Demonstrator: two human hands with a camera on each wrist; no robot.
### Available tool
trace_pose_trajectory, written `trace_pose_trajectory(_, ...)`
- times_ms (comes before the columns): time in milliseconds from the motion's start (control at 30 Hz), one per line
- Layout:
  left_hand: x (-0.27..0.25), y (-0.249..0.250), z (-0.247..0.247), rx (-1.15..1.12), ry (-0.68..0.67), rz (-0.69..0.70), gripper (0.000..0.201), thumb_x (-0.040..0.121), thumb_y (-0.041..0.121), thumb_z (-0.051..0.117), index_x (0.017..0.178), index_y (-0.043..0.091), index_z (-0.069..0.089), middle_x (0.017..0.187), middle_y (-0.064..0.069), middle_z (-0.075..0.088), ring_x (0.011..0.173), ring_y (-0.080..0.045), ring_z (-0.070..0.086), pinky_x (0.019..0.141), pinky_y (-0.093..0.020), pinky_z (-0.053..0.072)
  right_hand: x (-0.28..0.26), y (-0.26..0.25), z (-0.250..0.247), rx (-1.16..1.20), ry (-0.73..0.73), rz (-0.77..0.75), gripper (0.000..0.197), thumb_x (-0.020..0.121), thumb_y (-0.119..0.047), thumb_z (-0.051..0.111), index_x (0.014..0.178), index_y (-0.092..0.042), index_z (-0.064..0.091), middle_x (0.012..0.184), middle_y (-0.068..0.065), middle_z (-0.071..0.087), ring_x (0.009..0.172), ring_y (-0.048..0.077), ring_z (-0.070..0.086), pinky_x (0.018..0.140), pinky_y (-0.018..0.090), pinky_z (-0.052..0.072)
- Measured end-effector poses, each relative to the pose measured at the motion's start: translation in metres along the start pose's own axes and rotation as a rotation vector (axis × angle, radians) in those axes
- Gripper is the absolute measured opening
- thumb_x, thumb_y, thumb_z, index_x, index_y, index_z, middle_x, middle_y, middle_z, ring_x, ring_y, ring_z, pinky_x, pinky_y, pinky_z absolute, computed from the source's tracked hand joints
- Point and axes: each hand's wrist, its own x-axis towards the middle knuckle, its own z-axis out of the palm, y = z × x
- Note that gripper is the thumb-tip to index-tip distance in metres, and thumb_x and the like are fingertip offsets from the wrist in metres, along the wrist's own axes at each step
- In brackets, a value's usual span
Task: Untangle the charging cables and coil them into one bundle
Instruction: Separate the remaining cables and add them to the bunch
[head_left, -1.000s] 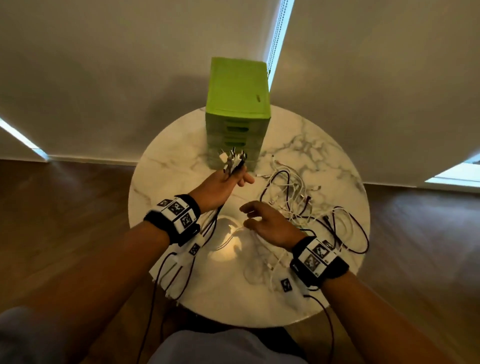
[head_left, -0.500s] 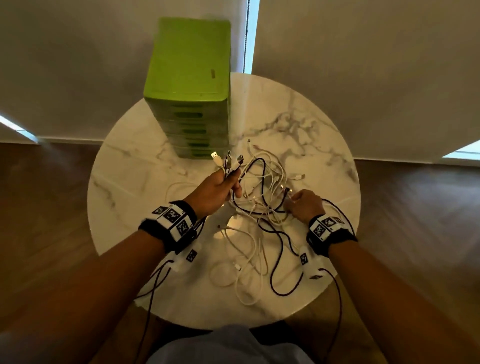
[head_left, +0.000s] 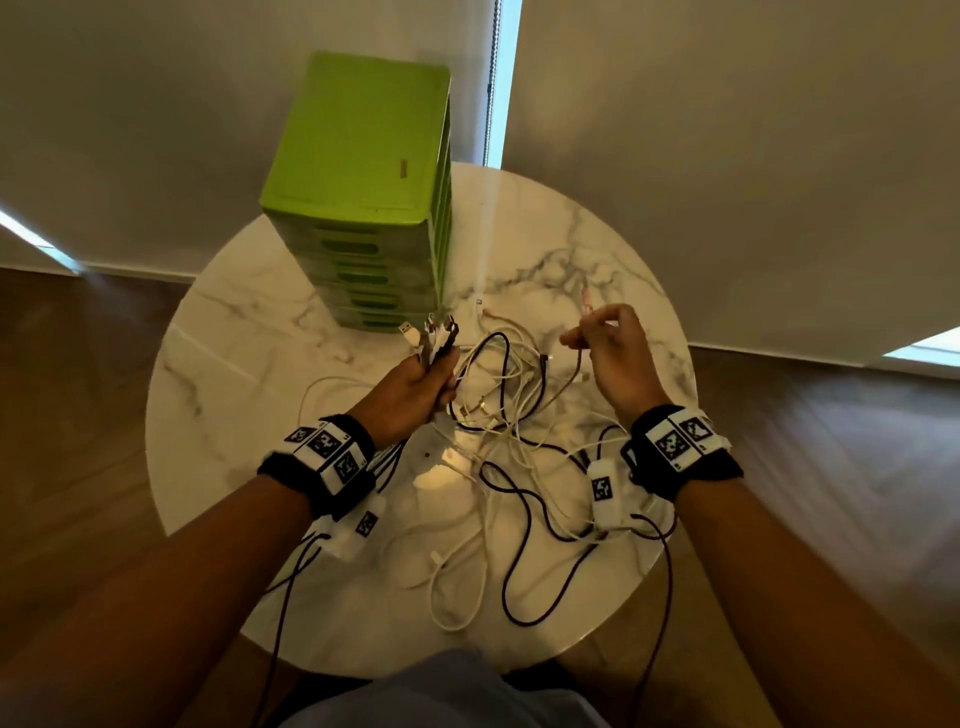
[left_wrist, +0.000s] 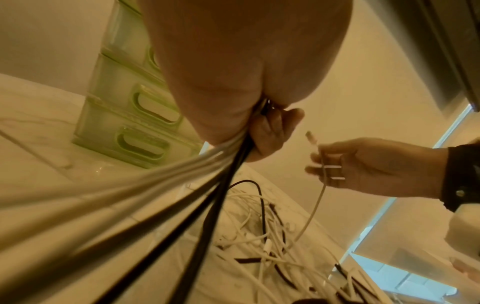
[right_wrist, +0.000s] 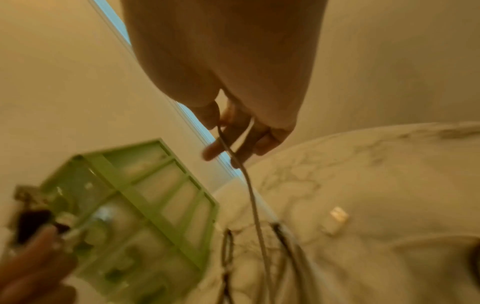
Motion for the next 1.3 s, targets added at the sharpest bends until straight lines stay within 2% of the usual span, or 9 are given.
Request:
trace_pose_trajectory(133,-0.003,0.01,0.002,-0.217,-0.014,0.015,0.039,0.108,0.039,0.037,0.072,0.025,0.032,0.061,0.006,0.025,0.052,-0.009,0.022,0.048,-0.022,0.023,-0.014,-0.056,0.008,0.348,-0.126,-0.169,0.008,0.105,-0.011,0.048,0.102,-0.015,0.042,0.076,0.005,0.057,0.068,0.018,0.062,0.078,0.04,0.06)
trace_pose_trajectory(300,-0.011,0.027,-0.001,-0.49,-0.02,-0.006,0.031,0.107,0.025,0.042,0.077,0.028,0.033,0.07,0.001,0.01,0.05,-0.007,0.017,0.044,-0.02,0.014,-0.06,-0.078,0.048,0.477,-0.297,-0.159,0.009,0.101,-0.006,0.043,0.108,-0.01,0.046,0.087,0.008,0.054,0.072,0.022,0.054,0.072,0.036,0.052)
trace_pose_trajectory(467,-0.033,0.031,-0.006,-0.479,-0.12,0.118,0.028,0.098,0.033,0.048,0.108,0.019,0.07,0.065,0.003,0.032,0.06,-0.013,0.018,0.052,-0.027,0.012,-0.096,-0.072,0.086,0.284,-0.298,-0.242,0.013,0.104,-0.005,0.044,0.107,-0.003,0.056,0.083,0.002,0.062,0.077,0.023,0.061,0.079,0.044,0.059)
trace_pose_trajectory(567,-0.045,0.029,-0.012,-0.4,-0.088,0.203,0.043,0.101,0.041,0.049,0.133,0.013,0.059,0.072,0.001,0.044,0.062,-0.011,0.028,0.051,-0.022,0.021,-0.105,-0.075,0.093,0.234,-0.258,-0.288,0.008,0.103,-0.004,0.049,0.107,0.0,0.055,0.087,0.0,0.061,0.074,0.015,0.063,0.075,0.035,0.059)
trace_pose_trajectory(733,-0.06,0.027,-0.024,-0.194,0.006,0.27,0.022,0.104,0.043,0.047,0.094,0.025,0.055,0.073,0.006,0.048,0.073,-0.018,0.043,0.073,-0.035,0.041,-0.116,-0.077,0.1,0.221,-0.259,-0.22,0.013,0.102,-0.013,0.056,0.1,-0.007,0.045,0.092,0.004,0.056,0.073,0.021,0.069,0.073,0.037,0.061)
trace_pose_trajectory(933,-0.06,0.038,-0.055,-0.216,0.177,0.366,0.019,0.106,0.034,0.044,0.101,0.02,0.056,0.073,0.013,0.051,0.061,-0.003,0.04,0.056,-0.02,0.034,-0.112,-0.042,0.098,-0.374,-0.379,-0.406,0.039,0.108,-0.041,0.033,0.091,-0.019,0.06,0.082,-0.004,0.066,0.08,0.013,0.064,0.08,0.043,0.052)
trace_pose_trajectory(1033,-0.062,0.049,-0.072,-0.215,0.276,0.388,0.023,0.107,0.033,0.041,0.096,0.018,0.055,0.085,-0.006,0.052,0.068,-0.008,0.046,0.059,-0.023,0.04,-0.109,-0.021,0.097,-0.366,-0.455,-0.334,0.04,0.109,-0.042,0.031,0.084,-0.025,0.057,0.078,-0.004,0.064,0.077,0.013,0.062,0.082,0.043,0.051)
trace_pose_trajectory(1167,-0.069,0.064,-0.088,-0.349,0.31,0.472,0.028,0.108,0.032,0.035,0.095,0.01,0.047,0.075,-0.002,0.054,0.078,-0.02,0.065,0.079,-0.039,0.061,-0.109,0.001,0.094,-0.401,-0.443,-0.322,0.041,0.108,-0.044,0.03,0.082,-0.025,0.055,0.075,-0.004,0.062,0.074,0.015,0.06,0.08,0.043,0.05)
trace_pose_trajectory(1300,-0.072,0.07,-0.1,-0.44,0.33,0.506,0.029,0.107,0.042,0.035,0.09,0.019,0.042,0.068,-0.006,0.035,0.059,-0.018,0.048,0.061,-0.037,0.051,-0.103,0.01,0.088,-0.67,-0.511,-0.263,0.035,0.109,-0.039,0.03,0.099,-0.018,0.056,0.083,0.001,0.064,0.083,0.024,0.064,0.084,0.038,0.045)
